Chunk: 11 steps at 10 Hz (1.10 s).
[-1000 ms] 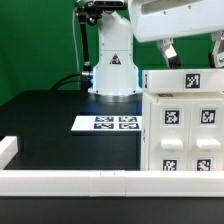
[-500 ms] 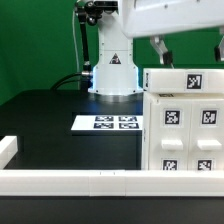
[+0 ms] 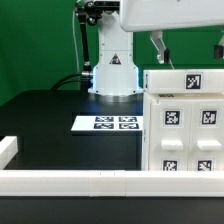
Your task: Assemble cabinet
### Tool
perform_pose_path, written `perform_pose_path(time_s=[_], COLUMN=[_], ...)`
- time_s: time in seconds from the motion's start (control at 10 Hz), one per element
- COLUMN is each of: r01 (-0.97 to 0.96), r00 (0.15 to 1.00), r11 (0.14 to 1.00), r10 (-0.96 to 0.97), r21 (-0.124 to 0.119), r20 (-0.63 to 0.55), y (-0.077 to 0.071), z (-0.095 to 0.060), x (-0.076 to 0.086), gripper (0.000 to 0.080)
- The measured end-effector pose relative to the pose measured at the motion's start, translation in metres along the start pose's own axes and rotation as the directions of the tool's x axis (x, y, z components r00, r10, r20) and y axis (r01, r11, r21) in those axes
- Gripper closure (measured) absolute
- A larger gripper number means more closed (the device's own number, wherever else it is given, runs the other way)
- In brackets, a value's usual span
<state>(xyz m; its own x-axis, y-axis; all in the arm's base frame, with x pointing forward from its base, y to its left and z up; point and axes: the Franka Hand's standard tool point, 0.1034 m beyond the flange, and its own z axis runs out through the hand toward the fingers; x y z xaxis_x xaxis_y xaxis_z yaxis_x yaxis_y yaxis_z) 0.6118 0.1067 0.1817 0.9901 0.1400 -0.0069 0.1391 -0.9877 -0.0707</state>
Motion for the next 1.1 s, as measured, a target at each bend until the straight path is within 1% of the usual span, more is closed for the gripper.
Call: perform_pose_path(time_s=[0.1,0.2,0.3,0.4,0.5,0.6,0.8,0.9,1.0,1.1], r01=[0.051,0.166,0.424,0.587,0.7,0.692,0.767,0.841,0.919,0.959], r00=[0.999,0.986,0.906,0.81,0.714,0.721,0.641,0.541,0.391,0.283], r11=[0.999,0.986,0.903,0.805,0.708,0.716,0.636,0.535,0.382,0.273], r10=[-0.051,-0.166,-0.424,-0.585,-0.696,-0.689,-0.763,-0.835,-0.911,-0.946], r21=[0.0,-0.015,-0.072,-0.087,-0.093,-0.091,-0.084,-0.087,-0.094,-0.082], r20=[0.0,0.003,0.025,0.049,0.076,0.073,0.086,0.099,0.13,0.158], y=[0.0,0.001,-0.001,-0.003,-0.005,-0.003,0.0,0.002,0.005,0.005], z=[0.0,0.0,-0.003,-0.002,0.0,0.0,0.0,0.0,0.003,0.007], x=[0.0,0.0,0.003,0.004,0.005,0.005,0.005,0.007,0.01,0.01], gripper=[0.0151,0.0151,0.0151,0.0151,0.0151,0.0151,0.0151,0.0151,0.0151,0.0151])
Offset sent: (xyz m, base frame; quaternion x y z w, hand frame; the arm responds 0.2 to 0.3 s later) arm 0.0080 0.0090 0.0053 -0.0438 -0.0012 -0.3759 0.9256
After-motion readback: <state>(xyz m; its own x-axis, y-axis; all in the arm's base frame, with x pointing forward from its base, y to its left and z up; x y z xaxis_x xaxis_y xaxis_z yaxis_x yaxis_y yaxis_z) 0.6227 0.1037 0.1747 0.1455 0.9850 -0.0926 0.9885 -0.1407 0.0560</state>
